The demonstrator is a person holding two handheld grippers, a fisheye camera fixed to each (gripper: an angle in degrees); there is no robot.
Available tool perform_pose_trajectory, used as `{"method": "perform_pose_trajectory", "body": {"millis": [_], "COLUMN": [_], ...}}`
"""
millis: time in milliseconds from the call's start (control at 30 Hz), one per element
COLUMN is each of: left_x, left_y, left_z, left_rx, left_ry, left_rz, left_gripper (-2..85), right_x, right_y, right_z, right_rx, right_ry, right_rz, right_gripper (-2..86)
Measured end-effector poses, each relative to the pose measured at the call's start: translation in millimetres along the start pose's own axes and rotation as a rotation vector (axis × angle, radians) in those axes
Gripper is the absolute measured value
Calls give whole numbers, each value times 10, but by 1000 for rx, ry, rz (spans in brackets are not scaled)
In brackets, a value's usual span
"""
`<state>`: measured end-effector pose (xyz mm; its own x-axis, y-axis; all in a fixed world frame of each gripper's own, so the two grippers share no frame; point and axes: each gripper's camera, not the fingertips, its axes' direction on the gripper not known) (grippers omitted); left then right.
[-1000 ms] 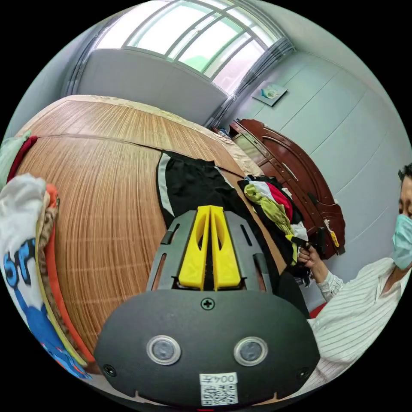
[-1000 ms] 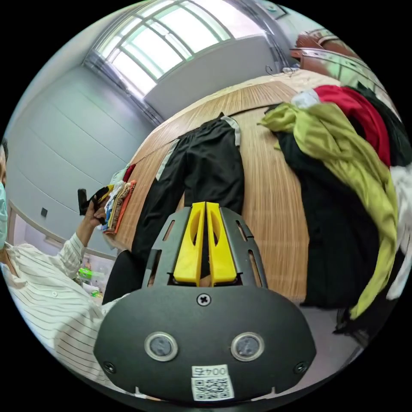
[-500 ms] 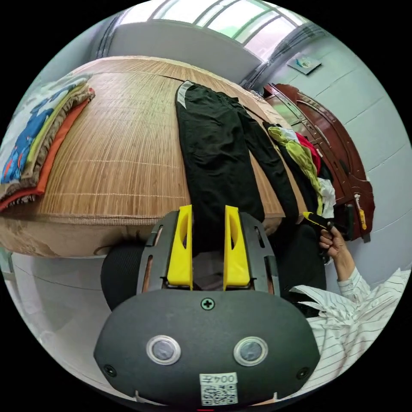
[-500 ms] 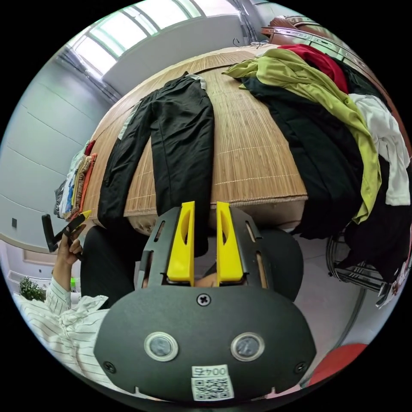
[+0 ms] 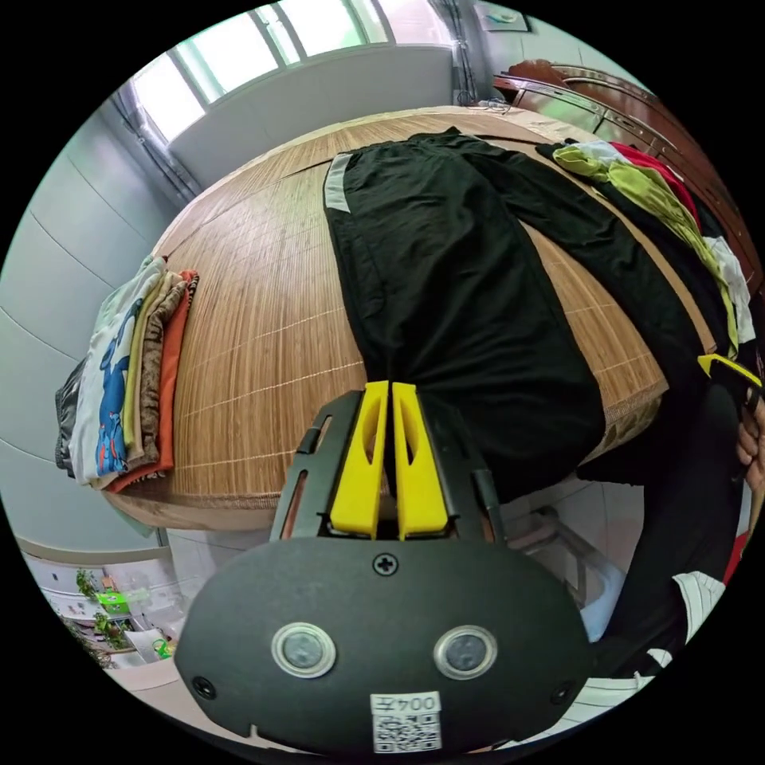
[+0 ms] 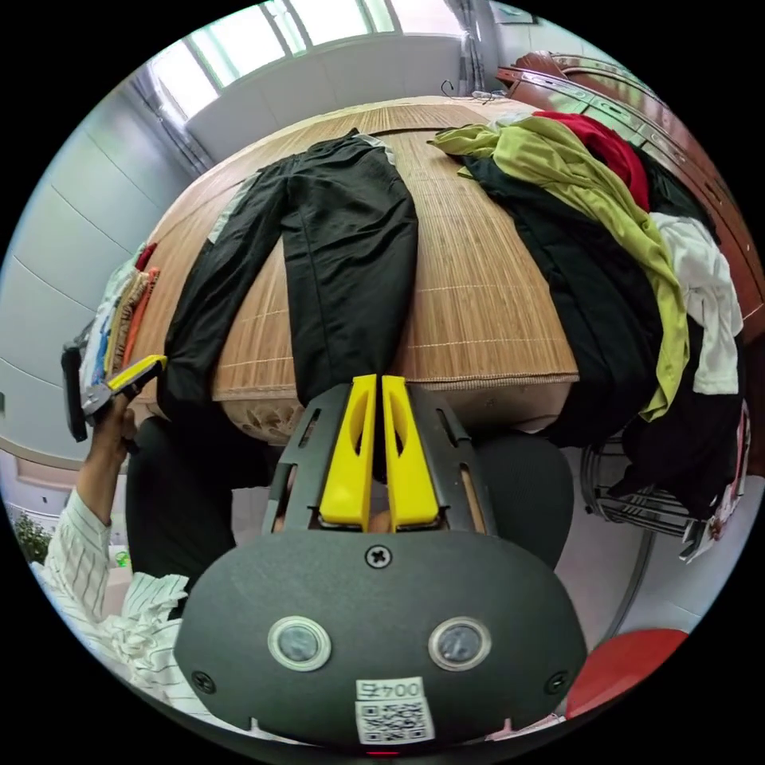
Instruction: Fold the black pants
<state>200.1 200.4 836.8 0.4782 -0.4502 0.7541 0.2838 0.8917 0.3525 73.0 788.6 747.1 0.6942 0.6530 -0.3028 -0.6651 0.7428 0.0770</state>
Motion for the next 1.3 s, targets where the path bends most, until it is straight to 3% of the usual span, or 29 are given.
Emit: {"method": "perform_pose_trajectory", "body": {"millis": [167,367,467,533,567,733,867,1000,1067,1133,1233,1300], "left_x": [-443,-162,135,523,626,1446,1821,1736,1480,1030,670,562], "left_y": [111,301,382,376,371,293,223,101,27,23,91,116], "left_z": [-17,-687,-694,-471,-411,-57,-49,-2,128,410,814,897], "left_rx": [-13,237,326,289,272,135,124,147,102,56,-13,-17], "left_ry": [67,192,473,712,739,783,670,613,821,1142,1485,1527], "left_rz": [-125,-134,-101,4,24,171,272,214,120,-126,-361,-385], "left_gripper": [15,26,37,58,67,143,161,54,44,39,36,36], "right_x": [139,275,239,237,239,169,-23,-149,5,271,715,872], "right_y": [197,366,420,435,437,451,505,594,685,801,1044,1214], "right_z": [-6,184,91,12,-46,-207,-141,-121,-266,-368,-248,-100], "right_rx": [-60,-115,-103,-92,-86,-77,-122,-137,-42,54,54,44], "right_ry": [-239,-364,-414,-460,-486,-528,-548,-569,-580,-603,-716,-791], "right_rz": [73,167,152,150,148,121,79,31,25,49,121,179], "right_gripper": [16,17,14,13,13,13,18,43,115,133,137,137]}}
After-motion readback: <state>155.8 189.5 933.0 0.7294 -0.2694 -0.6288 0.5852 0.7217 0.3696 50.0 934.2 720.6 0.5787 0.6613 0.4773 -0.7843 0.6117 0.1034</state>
